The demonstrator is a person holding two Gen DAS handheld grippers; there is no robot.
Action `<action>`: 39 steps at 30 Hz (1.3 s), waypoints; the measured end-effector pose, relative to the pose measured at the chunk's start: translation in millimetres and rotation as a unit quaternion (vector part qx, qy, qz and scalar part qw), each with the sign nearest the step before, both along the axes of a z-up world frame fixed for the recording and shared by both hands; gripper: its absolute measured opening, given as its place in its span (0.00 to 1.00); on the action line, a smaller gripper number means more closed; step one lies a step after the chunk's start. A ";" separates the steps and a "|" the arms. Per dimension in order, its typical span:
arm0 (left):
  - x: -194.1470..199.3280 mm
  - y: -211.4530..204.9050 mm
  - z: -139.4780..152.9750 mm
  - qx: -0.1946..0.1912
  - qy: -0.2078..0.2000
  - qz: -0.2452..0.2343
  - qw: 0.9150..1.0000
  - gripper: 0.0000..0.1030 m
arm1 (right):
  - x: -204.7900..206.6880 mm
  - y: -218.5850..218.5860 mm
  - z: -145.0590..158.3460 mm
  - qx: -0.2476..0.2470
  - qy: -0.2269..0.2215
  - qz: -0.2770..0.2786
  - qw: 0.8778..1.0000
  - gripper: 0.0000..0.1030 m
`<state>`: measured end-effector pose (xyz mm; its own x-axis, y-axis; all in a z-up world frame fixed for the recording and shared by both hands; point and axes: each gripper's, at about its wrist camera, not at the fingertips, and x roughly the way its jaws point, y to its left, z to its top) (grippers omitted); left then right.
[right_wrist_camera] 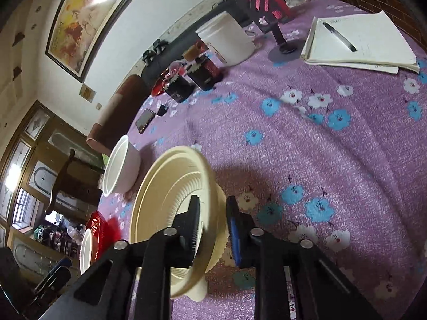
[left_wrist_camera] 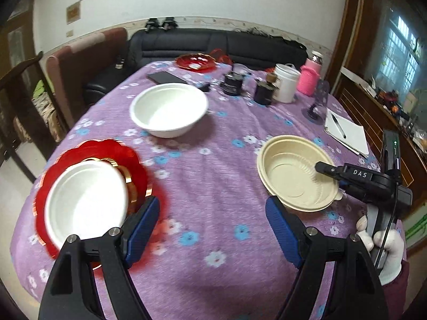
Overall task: Organize plates and bowls
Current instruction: 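Close both grippers on the rim of the cream plastic bowl, then carry the cream bowl with both grippers and lower it onto the white plate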
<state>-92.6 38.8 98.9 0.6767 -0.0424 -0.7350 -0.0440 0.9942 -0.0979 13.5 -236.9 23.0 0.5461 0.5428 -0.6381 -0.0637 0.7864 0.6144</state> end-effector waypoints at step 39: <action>115.6 -49.2 -80.2 -0.097 0.116 -0.029 0.988 0.12 | -4.4 33.9 0.3 -0.112 -0.027 0.019 0.993 0.16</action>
